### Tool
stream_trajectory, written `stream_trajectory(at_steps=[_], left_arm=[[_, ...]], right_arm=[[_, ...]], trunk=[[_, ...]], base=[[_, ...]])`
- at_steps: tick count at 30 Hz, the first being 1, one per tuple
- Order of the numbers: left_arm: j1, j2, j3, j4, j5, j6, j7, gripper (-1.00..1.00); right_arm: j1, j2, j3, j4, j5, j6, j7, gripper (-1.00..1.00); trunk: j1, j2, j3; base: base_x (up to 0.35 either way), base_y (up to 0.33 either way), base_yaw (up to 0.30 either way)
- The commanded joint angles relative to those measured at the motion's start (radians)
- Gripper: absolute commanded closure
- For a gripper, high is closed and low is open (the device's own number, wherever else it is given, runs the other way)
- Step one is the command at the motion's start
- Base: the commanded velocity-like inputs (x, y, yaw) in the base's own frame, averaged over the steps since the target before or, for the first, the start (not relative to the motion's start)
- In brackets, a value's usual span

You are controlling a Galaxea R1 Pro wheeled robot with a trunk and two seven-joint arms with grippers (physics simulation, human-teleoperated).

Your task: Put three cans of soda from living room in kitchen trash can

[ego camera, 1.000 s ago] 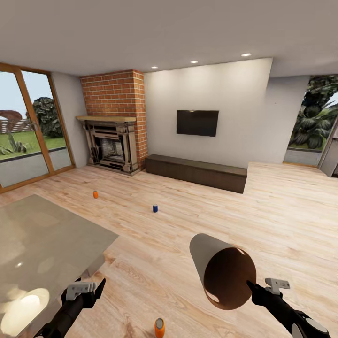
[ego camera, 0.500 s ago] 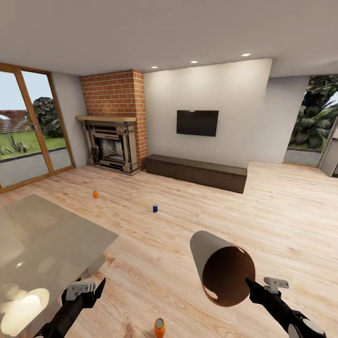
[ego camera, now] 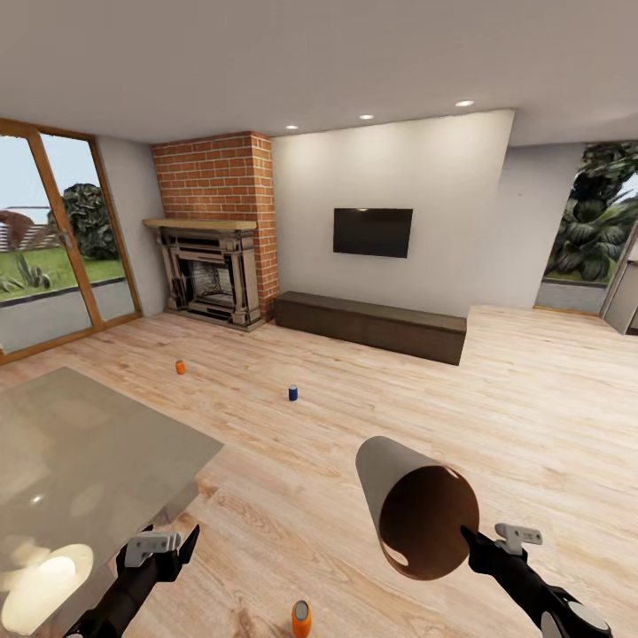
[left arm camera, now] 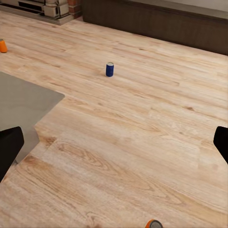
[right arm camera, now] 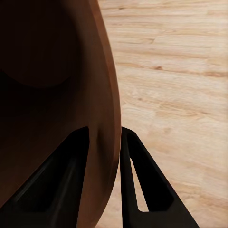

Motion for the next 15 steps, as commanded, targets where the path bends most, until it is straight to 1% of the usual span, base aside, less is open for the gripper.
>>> stream_trajectory(at_steps=[1, 5, 8, 11, 15], left_arm=[[0.0, 0.0, 0.0, 0.0, 0.0, 0.0, 0.0, -1.0], [0.0, 0.0, 0.0, 0.001, -0.001, 0.001, 0.0, -1.0], [0.0, 0.0, -0.001, 0.0, -0.001, 0.002, 0.001, -1.0], [0.0, 0.0, -0.001, 0.0, -0.001, 0.002, 0.001, -1.0], [0.0, 0.0, -0.001, 0.001, -0.001, 0.002, 0.001, -1.0]], right_arm=[[0.0, 0.0, 0.0, -0.004, -0.013, 0.003, 0.003, 1.0], [-0.001, 0.006, 0.0, -0.012, -0.01, 0.013, 0.003, 1.0], [0.0, 0.009, 0.0, -0.014, -0.009, 0.015, 0.002, 1.0], [0.0, 0.011, -0.002, -0.014, -0.011, 0.016, 0.002, 1.0], [-0.001, 0.011, -0.011, -0.014, -0.014, 0.015, 0.002, 1.0]], trunk=[[0.0, 0.0, 0.0], [0.0, 0.0, 0.0], [0.0, 0.0, 0.0], [0.0, 0.0, -0.001], [0.0, 0.0, -0.002]], base=[[0.0, 0.0, 0.0], [0.006, -0.002, 0.0], [0.09, -0.06, -0.018], [0.145, -0.105, -0.127], [0.156, -0.109, -0.203]])
